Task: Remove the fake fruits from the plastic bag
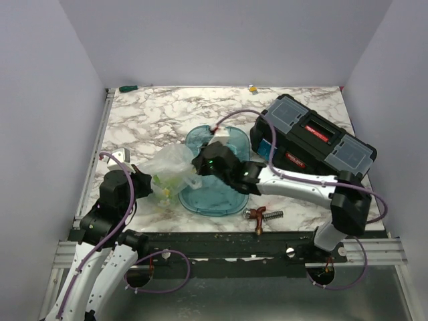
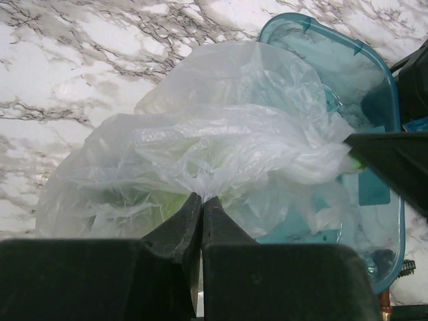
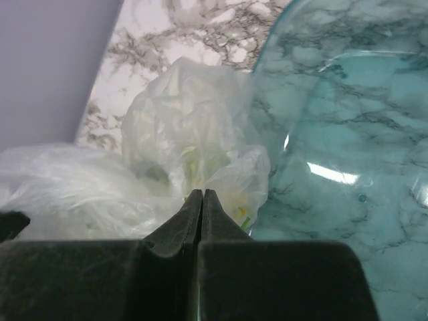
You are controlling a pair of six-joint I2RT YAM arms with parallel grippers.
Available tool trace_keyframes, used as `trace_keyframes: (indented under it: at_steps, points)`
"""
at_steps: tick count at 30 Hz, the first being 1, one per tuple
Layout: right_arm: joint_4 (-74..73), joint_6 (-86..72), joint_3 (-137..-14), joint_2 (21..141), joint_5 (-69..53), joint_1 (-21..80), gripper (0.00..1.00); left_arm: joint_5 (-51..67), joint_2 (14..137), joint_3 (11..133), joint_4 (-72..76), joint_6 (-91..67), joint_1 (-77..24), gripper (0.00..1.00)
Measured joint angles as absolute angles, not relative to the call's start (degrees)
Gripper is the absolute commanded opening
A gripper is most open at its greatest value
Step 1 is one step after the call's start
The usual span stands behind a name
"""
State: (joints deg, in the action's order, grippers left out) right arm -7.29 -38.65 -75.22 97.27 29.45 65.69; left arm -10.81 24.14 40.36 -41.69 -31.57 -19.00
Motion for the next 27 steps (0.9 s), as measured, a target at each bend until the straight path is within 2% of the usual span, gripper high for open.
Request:
trace_keyframes:
  at_steps: [5,10,15,17,22,27]
  points:
    - [16.53,-50.76,-53.60,88.33,7.11,50.54,0.01,-11.75,23.44,40.36,-41.85,-32.01,-19.29,0.00]
    - [24.67,-55.64,-49.76,89.62,-3.86,47.64,0.01,-12.40,22.59,40.36,-42.02,-32.18,-19.38,0.01]
    - [28.91,-56.58,-50.65,89.84,-9.21,48.47,0.01,-11.27,22.59,40.36,-42.04,-31.48,-19.38,0.43]
    - [29.36,-56.58,-51.29,90.19,-10.22,48.47,0.01,-9.91,22.39,40.36,-42.09,-31.14,-19.38,0.54]
    - [30.11,-56.55,-51.48,91.22,-11.60,48.47,0.01,-4.10,21.21,41.65,-42.85,-30.11,-19.38,0.69]
    - [30.06,-56.49,-51.70,92.23,-12.12,48.69,0.01,5.48,21.71,45.34,-42.54,-27.11,-19.38,0.75]
